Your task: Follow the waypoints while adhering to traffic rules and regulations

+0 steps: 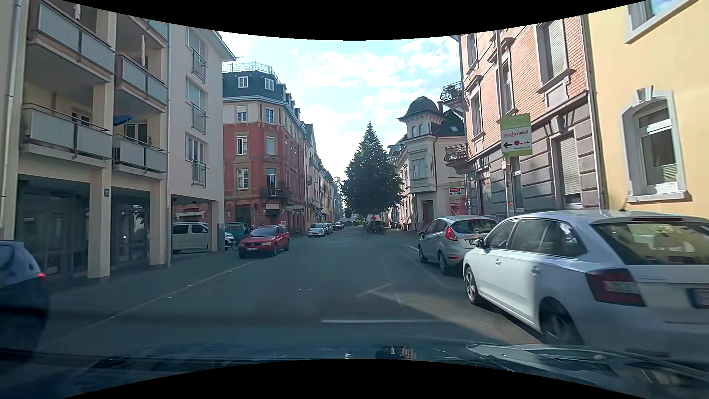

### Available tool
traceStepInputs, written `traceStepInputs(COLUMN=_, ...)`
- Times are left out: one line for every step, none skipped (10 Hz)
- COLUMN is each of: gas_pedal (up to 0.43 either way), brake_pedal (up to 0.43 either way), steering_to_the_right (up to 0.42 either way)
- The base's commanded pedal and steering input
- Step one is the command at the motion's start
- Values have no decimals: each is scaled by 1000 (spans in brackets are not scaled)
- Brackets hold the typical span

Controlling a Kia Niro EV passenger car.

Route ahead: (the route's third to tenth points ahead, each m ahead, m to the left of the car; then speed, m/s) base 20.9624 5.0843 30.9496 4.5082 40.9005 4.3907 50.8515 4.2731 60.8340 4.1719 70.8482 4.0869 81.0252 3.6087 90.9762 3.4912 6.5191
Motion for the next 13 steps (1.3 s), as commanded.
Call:
traceStepInputs(gas_pedal=0, brake_pedal=0, steering_to_the_right=4)
traceStepInputs(gas_pedal=0, brake_pedal=0, steering_to_the_right=3)
traceStepInputs(gas_pedal=0, brake_pedal=0, steering_to_the_right=6)
traceStepInputs(gas_pedal=0, brake_pedal=0, steering_to_the_right=9)
traceStepInputs(gas_pedal=0, brake_pedal=0, steering_to_the_right=9)
traceStepInputs(gas_pedal=0, brake_pedal=0, steering_to_the_right=9)
traceStepInputs(gas_pedal=0, brake_pedal=0, steering_to_the_right=6)
traceStepInputs(gas_pedal=0, brake_pedal=0, steering_to_the_right=6)
traceStepInputs(gas_pedal=0, brake_pedal=6, steering_to_the_right=6)
traceStepInputs(gas_pedal=0, brake_pedal=24, steering_to_the_right=9)
traceStepInputs(gas_pedal=0, brake_pedal=55, steering_to_the_right=11)
traceStepInputs(gas_pedal=0, brake_pedal=67, steering_to_the_right=13)
traceStepInputs(gas_pedal=0, brake_pedal=79, steering_to_the_right=17)
